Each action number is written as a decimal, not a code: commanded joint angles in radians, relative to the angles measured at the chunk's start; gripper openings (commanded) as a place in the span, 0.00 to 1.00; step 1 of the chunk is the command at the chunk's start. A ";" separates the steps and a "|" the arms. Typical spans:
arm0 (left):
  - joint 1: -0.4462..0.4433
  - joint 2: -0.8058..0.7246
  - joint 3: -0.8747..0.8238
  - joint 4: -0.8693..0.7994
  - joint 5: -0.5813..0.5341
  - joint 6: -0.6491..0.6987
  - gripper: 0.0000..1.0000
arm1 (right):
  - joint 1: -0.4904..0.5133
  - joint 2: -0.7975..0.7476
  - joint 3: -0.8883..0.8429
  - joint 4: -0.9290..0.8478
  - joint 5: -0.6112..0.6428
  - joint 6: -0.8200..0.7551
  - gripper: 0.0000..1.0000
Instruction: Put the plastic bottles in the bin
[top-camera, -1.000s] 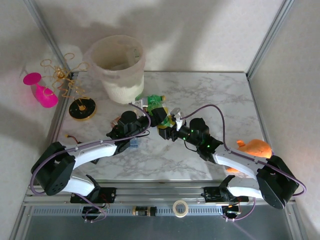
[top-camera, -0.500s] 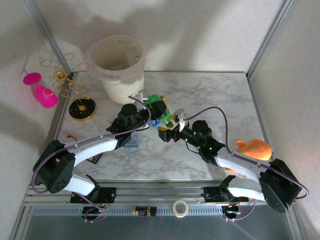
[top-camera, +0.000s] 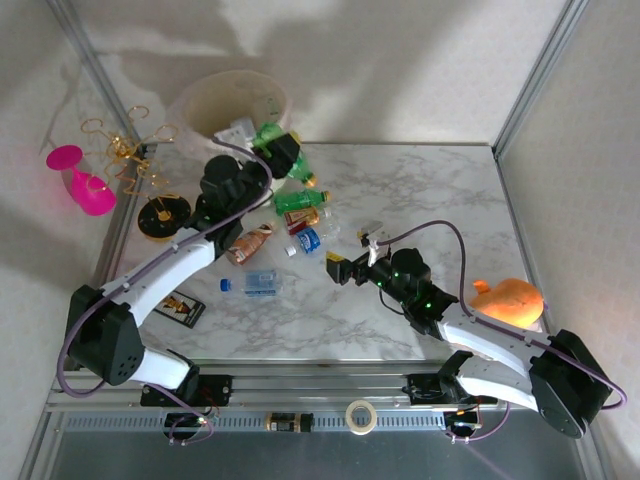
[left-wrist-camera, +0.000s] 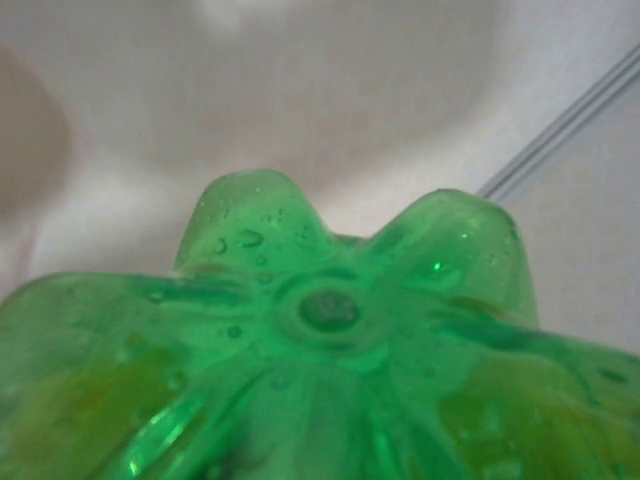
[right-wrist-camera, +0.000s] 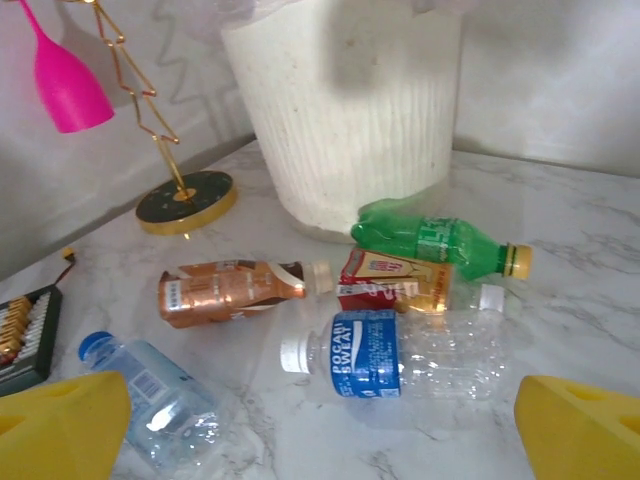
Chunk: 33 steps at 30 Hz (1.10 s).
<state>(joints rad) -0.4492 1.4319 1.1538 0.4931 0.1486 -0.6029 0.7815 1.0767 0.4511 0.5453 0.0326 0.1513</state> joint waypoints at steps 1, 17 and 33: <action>0.046 0.014 0.112 -0.042 -0.066 0.109 0.43 | -0.002 -0.017 -0.012 -0.021 0.058 0.016 0.99; 0.304 0.279 0.441 -0.097 -0.064 -0.027 0.37 | 0.000 -0.157 -0.087 -0.083 0.131 0.043 0.99; 0.308 0.390 0.601 -0.294 -0.055 0.008 0.97 | -0.002 -0.185 -0.098 -0.130 0.182 0.063 0.99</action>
<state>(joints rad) -0.1459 1.8183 1.7050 0.2283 0.0952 -0.6071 0.7815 0.9085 0.3679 0.4057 0.1871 0.1993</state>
